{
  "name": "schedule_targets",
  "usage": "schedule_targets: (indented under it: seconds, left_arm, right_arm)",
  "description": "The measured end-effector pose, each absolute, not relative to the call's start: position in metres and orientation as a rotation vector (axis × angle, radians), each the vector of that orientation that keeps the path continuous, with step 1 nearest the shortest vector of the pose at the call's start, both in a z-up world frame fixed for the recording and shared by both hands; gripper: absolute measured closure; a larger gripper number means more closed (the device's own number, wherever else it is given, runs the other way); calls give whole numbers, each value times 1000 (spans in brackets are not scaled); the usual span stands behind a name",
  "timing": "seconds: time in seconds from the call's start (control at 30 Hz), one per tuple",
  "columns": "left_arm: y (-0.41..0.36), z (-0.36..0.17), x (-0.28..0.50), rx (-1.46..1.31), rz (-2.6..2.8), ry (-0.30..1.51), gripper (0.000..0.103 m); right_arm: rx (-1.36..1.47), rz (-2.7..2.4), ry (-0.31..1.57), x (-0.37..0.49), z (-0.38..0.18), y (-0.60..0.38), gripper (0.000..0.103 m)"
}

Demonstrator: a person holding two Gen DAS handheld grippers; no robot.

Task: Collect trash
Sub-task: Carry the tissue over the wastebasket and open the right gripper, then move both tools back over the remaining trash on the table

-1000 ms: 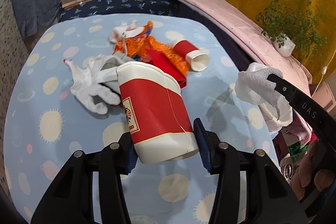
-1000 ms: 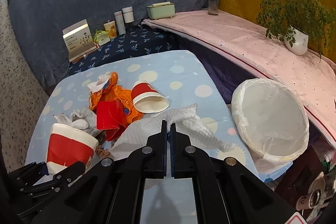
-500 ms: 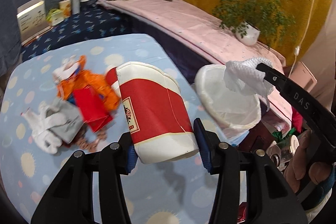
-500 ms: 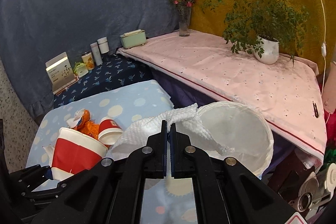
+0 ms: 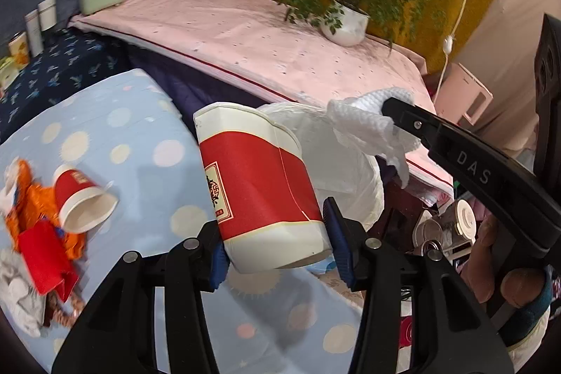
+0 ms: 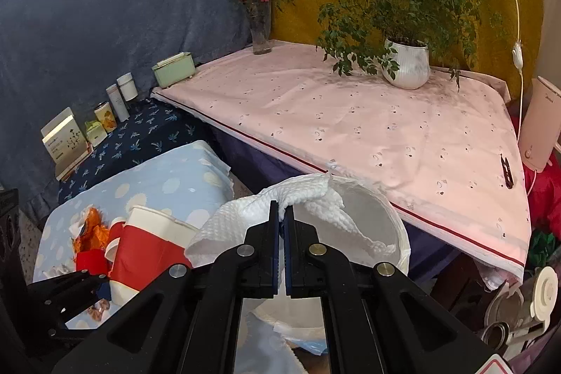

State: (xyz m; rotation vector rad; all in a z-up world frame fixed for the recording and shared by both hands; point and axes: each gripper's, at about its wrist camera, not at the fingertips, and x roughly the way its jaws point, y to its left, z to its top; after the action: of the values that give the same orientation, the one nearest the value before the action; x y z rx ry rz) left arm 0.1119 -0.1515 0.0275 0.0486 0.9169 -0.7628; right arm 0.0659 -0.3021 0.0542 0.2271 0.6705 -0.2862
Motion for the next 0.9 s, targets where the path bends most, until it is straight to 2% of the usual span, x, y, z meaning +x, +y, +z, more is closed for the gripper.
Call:
schedule_targets:
  seconds: [0.23, 0.33, 0.37, 0.43, 0.5, 0.8, 0.9]
  left_arm:
    - [-184, 19, 127, 44, -803, 931, 56]
    - [-191, 18, 132, 51, -785, 921, 36]
    - [-191, 18, 134, 45, -774, 922, 33]
    - [-189, 19, 138, 23, -761, 927, 32]
    - [-186, 20, 142, 1, -752, 935, 28]
    - [-153, 27, 139, -14, -660, 894, 27]
    - [-137, 29, 137, -17, -617, 883, 27]
  right_arm:
    - [227, -333, 683, 78, 51, -321, 99]
    - [231, -350, 675, 81, 53, -327, 88]
    - [236, -356, 671, 81, 54, -328, 84]
    - [242, -367, 654, 78, 58, -330, 71]
    - [241, -376, 640, 77, 62, -330, 65]
    - [218, -365, 621, 63, 74, -308, 55]
    - [198, -350, 615, 59, 76, -291, 48]
